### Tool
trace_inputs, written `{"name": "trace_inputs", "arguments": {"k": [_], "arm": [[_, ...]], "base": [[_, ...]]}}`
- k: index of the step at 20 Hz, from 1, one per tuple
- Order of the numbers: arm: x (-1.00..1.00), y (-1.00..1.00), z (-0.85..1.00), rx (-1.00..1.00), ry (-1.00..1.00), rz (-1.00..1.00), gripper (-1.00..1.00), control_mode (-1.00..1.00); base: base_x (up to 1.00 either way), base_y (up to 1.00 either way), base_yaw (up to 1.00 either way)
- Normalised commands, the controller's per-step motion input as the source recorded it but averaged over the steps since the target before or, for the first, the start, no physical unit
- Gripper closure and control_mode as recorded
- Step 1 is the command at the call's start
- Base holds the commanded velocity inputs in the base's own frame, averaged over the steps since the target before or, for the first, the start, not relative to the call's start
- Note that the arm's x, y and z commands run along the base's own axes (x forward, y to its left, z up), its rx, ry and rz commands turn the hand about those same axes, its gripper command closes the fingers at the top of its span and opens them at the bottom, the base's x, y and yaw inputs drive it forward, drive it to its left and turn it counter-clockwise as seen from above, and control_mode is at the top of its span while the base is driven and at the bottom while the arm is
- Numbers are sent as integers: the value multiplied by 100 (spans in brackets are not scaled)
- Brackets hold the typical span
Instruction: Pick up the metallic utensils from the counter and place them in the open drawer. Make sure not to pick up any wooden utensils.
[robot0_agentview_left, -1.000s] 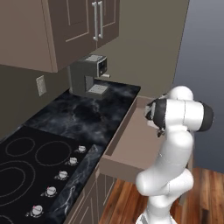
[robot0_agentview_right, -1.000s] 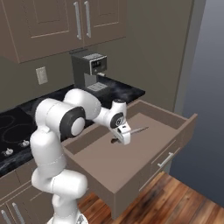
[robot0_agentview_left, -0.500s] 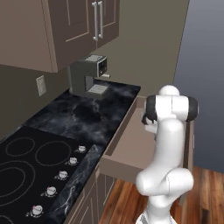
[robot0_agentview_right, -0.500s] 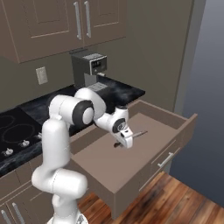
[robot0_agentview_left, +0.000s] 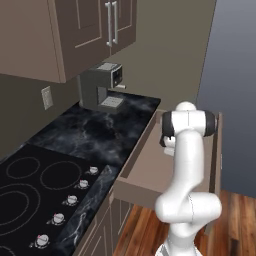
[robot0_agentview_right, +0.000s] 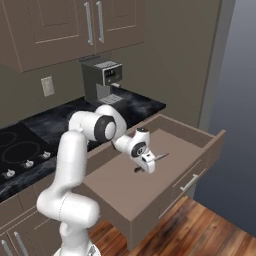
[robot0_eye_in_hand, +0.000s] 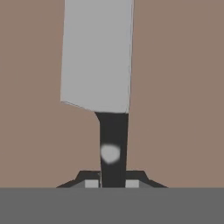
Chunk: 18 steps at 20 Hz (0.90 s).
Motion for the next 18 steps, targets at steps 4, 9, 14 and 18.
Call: {"name": "trace_inputs", "arguments": {"k": [4, 9, 14, 18], "arm": [[35, -21, -32, 0, 0, 2, 100, -100], [34, -21, -41, 0, 0, 3, 100, -100], [28, -22, -46, 0, 0, 2, 100, -100], [23, -21, -46, 0, 0, 2, 100, -100]], "base": [[0, 0, 0], [0, 0, 0], [0, 0, 0], [0, 0, 0]]}}
